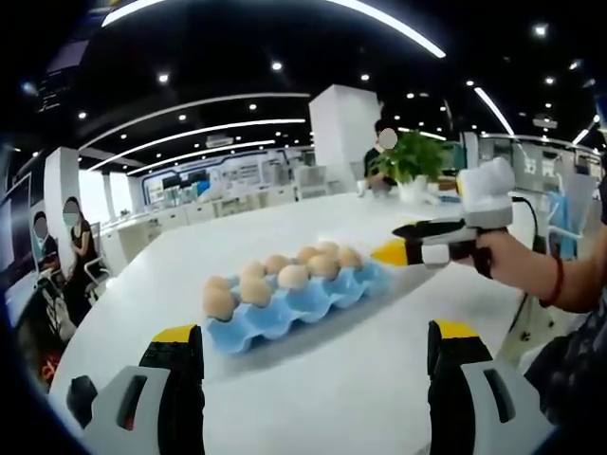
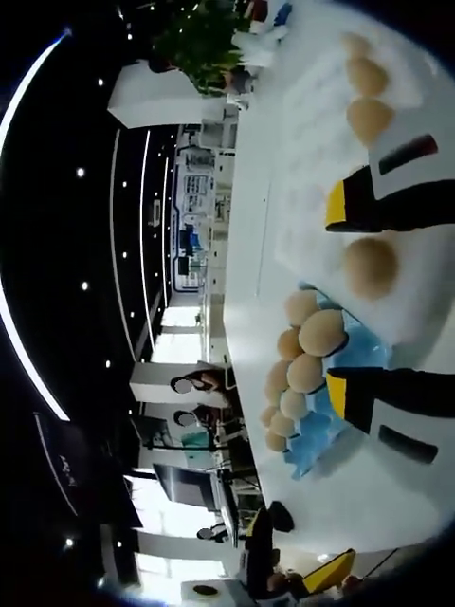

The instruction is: Place the egg into an empty slot of the egg tray after lifting it from the table, then release the egg inside the slot.

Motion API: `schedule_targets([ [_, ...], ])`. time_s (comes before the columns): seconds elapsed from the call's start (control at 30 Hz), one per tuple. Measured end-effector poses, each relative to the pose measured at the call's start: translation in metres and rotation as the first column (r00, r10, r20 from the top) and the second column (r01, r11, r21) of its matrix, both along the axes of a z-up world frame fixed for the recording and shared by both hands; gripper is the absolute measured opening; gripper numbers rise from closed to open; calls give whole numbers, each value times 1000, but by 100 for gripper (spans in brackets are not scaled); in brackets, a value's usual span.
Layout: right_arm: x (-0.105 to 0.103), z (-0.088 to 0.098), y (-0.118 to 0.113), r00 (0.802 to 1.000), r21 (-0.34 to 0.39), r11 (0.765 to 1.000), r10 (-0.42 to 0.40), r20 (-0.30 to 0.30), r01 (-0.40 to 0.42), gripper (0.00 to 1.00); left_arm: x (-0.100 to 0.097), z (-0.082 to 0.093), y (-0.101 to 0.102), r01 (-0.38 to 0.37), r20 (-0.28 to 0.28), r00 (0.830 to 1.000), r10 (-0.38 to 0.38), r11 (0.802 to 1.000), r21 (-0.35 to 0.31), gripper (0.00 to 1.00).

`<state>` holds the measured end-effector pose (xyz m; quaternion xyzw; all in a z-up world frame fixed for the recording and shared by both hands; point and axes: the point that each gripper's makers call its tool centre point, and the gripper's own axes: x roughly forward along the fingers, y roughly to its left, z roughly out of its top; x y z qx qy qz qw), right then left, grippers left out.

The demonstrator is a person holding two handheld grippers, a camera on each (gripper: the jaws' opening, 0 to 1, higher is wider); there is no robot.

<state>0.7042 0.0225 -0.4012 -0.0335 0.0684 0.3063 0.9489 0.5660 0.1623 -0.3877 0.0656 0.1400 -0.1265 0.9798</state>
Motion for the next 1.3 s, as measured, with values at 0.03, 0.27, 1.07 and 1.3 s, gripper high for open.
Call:
schedule_targets([
  [0.03,0,0,-1,1000,6,1000,-23,3,23,57,0,0,0,2,0,1000,-2,1000,0,100],
  [0.27,0,-1,-3,996,77,993,-90,0,90,55,0,-1,-1,7,-3,1000,-7,1000,3,100],
  [1.07,20,-18,-24,937,20,941,-336,-94,339,29,-2,-3,2,16,-15,1000,-15,1000,12,100],
  [1.3,20,-20,-24,940,-18,944,-330,-85,330,29,-2,3,-1,39,-1,999,-39,999,-3,100],
])
